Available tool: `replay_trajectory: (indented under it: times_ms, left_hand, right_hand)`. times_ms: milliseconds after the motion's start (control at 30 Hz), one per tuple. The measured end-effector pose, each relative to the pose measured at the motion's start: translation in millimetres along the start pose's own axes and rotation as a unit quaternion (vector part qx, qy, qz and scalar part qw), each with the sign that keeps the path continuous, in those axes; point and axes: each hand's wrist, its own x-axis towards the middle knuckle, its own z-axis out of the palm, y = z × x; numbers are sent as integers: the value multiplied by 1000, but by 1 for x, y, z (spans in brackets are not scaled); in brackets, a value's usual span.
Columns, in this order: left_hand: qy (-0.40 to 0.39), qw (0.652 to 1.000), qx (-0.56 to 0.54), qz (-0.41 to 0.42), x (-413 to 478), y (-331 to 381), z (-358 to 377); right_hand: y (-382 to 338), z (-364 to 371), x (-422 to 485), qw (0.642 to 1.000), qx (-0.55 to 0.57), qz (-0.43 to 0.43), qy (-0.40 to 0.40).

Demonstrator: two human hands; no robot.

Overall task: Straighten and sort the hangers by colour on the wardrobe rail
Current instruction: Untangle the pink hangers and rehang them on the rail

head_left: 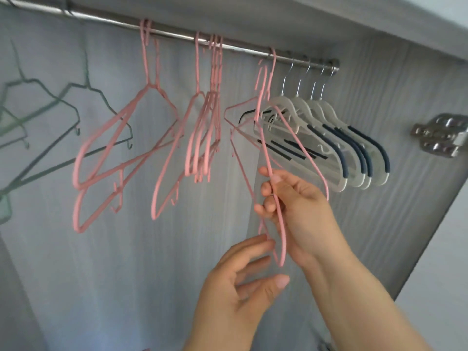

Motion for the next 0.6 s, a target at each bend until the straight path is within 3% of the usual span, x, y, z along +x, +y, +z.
replay_trajectory:
  times_ms: [233, 400, 600]
  left_hand:
    - [45, 996, 0, 83, 28, 11, 1]
    - [65, 985, 68, 148, 48, 17, 7]
    - [65, 980, 77, 171, 55, 17, 8]
  right_hand:
    - [-19, 13, 29, 1000, 13, -25, -4]
    - [-25, 22, 37, 999, -9, -31, -9]
    - [-30, 25, 40, 999, -9, -43, -9]
